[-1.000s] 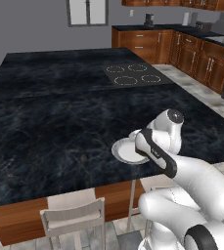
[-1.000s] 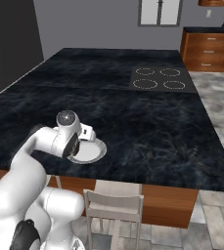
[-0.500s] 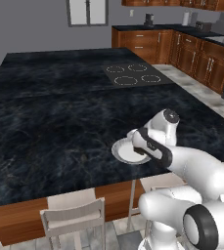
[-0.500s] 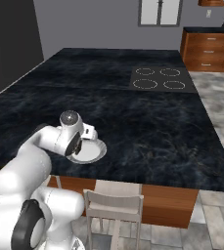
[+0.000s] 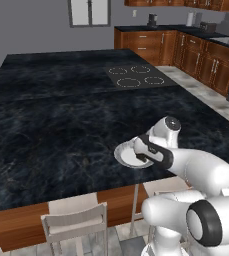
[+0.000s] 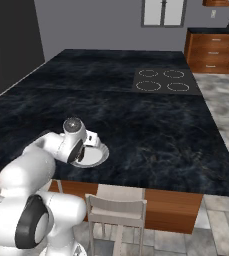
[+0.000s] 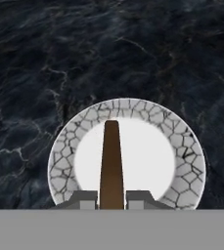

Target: Start the toaster. Once the lever pops up, take the bread to the plate on the dining counter.

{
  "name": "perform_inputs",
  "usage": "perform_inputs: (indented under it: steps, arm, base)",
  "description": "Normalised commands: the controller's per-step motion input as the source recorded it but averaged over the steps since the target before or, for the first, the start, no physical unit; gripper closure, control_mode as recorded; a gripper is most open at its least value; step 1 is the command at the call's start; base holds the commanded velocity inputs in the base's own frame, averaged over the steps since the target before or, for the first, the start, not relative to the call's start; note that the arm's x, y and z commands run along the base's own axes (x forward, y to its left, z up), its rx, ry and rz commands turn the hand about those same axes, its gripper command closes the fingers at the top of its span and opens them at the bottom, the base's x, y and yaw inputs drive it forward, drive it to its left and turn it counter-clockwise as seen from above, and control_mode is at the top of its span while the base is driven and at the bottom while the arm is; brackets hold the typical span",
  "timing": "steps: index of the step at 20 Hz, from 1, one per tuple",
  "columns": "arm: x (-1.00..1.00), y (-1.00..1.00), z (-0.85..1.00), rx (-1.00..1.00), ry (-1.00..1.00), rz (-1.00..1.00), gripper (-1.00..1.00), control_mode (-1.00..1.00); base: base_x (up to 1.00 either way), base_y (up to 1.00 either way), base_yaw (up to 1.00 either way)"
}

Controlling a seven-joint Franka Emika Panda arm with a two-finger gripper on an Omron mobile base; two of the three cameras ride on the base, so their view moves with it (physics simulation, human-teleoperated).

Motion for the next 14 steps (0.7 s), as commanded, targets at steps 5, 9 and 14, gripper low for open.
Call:
perform_inputs:
  steps: [5,9,14]
  arm:
    - [0.07,0.0,-0.08,0.0,-0.02,0.0,1.0,-1.0]
    - [0.21,0.0,0.0,0.0,-0.03,0.0,1.0,-1.0]
    - [0.28,0.0,0.0,0.0,-0.05,0.0,1.0,-1.0]
  base:
    - [0.0,0.0,0.0]
    - [0.0,0.0,0.0]
    - [0.0,0.0,0.0]
